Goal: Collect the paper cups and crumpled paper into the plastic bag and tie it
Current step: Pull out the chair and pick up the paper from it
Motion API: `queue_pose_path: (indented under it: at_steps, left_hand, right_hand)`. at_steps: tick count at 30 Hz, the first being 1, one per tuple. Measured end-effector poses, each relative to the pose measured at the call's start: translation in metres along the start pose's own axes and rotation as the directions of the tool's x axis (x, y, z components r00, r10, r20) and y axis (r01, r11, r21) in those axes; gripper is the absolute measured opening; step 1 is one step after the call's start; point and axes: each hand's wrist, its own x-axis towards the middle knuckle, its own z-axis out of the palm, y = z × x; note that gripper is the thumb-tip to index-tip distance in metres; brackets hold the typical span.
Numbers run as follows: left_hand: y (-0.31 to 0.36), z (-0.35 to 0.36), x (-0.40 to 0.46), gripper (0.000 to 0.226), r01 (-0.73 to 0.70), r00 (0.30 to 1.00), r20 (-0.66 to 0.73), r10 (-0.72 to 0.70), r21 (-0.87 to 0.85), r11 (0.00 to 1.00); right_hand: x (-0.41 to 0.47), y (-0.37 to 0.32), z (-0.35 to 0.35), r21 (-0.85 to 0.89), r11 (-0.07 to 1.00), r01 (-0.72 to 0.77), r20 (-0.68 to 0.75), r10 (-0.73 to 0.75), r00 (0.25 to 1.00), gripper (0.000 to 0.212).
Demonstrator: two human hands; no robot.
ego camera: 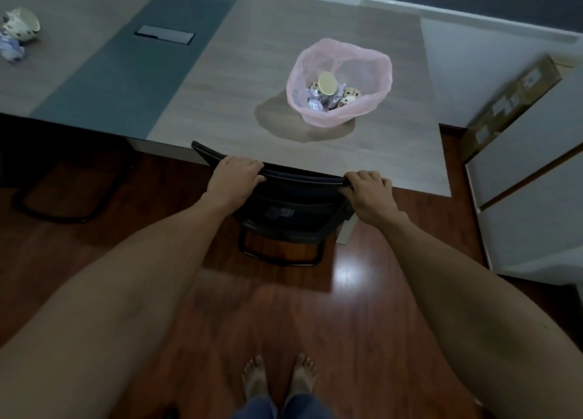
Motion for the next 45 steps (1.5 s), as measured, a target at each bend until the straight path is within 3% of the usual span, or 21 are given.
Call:
queue_pose_path:
  at_steps: [7,9,15,20,28,34,41,45]
  left_hand:
    - [-0.026,-0.020,-0.025,0.020,-0.073,0.997,0.039,0.072,0.030,0.997]
    - [-0.041,-0.023,-0.038,0.020,-0.076,0.996,0.046,0.075,0.023,0.997]
    - [-0.096,-0.025,-0.080,0.027,0.014,0.999,0.038,-0.016,0.063,0.998]
    - [-0.138,-0.035,-0.102,0.039,0.122,0.984,0.112,-0.142,0.166,0.979]
    - [-0.178,-0.057,-0.110,0.044,0.284,0.907,0.237,-0.348,0.265,0.921]
    - [-0.200,-0.045,-0.120,0.056,0.399,0.887,0.177,-0.427,0.175,0.900]
    - [-0.177,-0.056,-0.113,0.033,0.402,0.912,0.016,-0.409,0.153,0.903]
    - [-0.141,-0.066,-0.097,0.033,0.467,0.884,-0.015,-0.468,-0.014,0.884]
  right_hand:
    - [-0.010,-0.026,-0.003,-0.168,0.968,0.185,0.023,-0.184,0.983,0.021]
    - [-0.012,-0.042,-0.003,-0.174,0.952,0.250,0.061,-0.243,0.968,0.030]
    - [-0.022,-0.109,0.009,-0.125,0.871,0.475,0.056,-0.471,0.880,0.038]
    - [-0.029,-0.173,0.024,-0.054,0.830,0.556,0.037,-0.555,0.831,0.037]
    - [-0.045,-0.267,0.047,-0.005,0.825,0.565,-0.054,-0.564,0.824,0.036]
    - [-0.048,-0.310,0.060,0.049,0.848,0.528,-0.064,-0.525,0.849,0.034]
    - [-0.030,-0.286,0.034,0.211,0.844,0.494,0.106,-0.522,0.847,0.056]
    - [-0.013,-0.244,0.032,0.215,0.897,0.385,0.173,-0.423,0.889,0.045]
